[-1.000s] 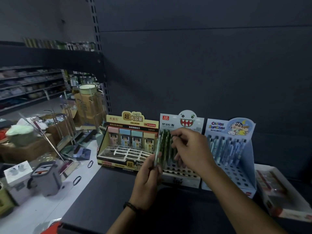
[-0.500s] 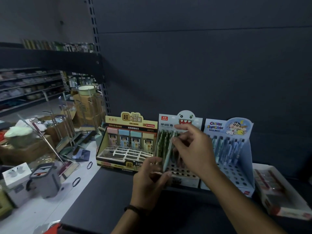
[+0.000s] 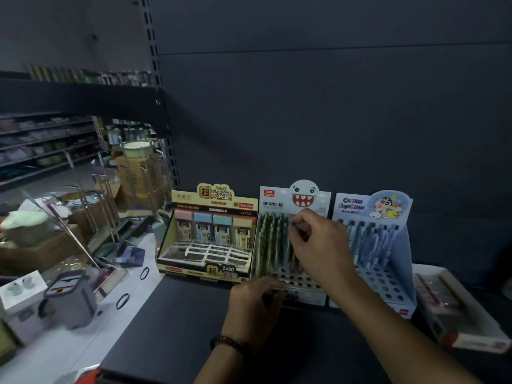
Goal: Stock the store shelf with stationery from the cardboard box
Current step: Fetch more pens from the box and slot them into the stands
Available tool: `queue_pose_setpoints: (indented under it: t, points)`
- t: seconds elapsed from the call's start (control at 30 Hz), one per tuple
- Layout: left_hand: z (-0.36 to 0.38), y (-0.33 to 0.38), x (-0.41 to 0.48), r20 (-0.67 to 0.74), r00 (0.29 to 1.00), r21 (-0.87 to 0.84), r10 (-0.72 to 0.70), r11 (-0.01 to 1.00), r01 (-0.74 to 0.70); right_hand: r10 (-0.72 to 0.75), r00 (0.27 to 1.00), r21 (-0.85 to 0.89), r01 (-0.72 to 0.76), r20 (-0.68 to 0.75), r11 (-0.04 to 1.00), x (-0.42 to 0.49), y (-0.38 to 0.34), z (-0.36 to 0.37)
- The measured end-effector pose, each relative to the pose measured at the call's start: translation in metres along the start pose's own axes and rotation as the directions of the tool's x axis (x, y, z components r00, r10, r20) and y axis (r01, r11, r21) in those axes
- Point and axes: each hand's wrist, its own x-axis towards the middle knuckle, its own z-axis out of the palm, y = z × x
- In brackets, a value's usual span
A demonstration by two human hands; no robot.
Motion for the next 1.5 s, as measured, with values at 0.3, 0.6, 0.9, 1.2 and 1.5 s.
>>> queue_pose_setpoints:
  t: [0.3,0.6,0.9,1.2,1.5]
  points:
    - [-0.001,0.002,-0.001,0.03,0.999,-0.017,-0.026,1.0,0.027,0.077,0.973,-0.139,-0.047,0.217,0.989,0.003,-0.003,0.008]
    - [-0.004,0.005,-0.001,0.085,0.981,-0.078,-0.174,0.98,0.18,0.241,0.961,-0.108,-0.227,0.135,0.968,-0.047,-0.008,-0.026]
    - [-0.012,0.082,-0.025,0.29,0.957,-0.029,-0.019,0.999,0.028,0.449,0.893,-0.104,-0.444,0.028,0.89,-0.18,0.008,-0.129]
    - [0.076,0.293,-0.158,0.778,0.544,-0.109,0.314,0.921,-0.374,0.803,0.594,-0.313,-0.754,0.05,0.577,-0.398,0.044,-0.297]
    - [0.208,0.511,-0.411,0.941,-0.122,-0.323,0.315,0.734,-0.597,0.987,0.01,-0.109,-0.994,-0.158,-0.007,-0.738,0.001,-0.47]
